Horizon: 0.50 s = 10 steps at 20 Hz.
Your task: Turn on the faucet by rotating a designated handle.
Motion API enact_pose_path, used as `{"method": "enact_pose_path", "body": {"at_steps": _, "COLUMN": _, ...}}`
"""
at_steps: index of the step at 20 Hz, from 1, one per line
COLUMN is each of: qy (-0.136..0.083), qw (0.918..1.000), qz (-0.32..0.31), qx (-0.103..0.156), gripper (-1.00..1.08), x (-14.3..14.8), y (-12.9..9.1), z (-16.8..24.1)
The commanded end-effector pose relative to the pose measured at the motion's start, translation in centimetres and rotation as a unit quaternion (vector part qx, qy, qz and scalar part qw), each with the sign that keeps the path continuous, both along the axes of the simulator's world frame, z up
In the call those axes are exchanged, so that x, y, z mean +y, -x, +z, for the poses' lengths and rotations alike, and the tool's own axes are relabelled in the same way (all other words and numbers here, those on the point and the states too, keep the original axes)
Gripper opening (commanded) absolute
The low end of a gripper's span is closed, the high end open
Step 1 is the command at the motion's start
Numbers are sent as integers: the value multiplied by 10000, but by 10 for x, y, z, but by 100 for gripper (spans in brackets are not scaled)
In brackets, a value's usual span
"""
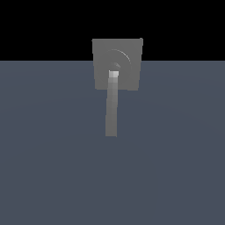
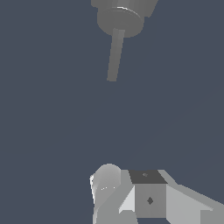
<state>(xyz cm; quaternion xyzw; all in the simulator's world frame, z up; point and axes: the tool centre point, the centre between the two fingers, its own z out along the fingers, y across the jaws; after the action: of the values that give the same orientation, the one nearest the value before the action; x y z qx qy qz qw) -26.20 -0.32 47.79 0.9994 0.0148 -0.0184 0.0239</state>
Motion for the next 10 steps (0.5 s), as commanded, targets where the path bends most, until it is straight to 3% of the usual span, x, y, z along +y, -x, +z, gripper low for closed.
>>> {"method": "enact_pose_path", "body": {"at_steps": 1, "qy": 0, "qw": 10000, "qz": 0, "qx": 0, "gripper": -100, "x": 0, "y": 0, "z": 0}}
{"method": "enact_pose_path", "body": {"at_steps": 10, "qy": 173, "qw": 9998, "qz": -99, "qx": 45, "gripper": -100, "x": -4, "y": -4, "z": 1}}
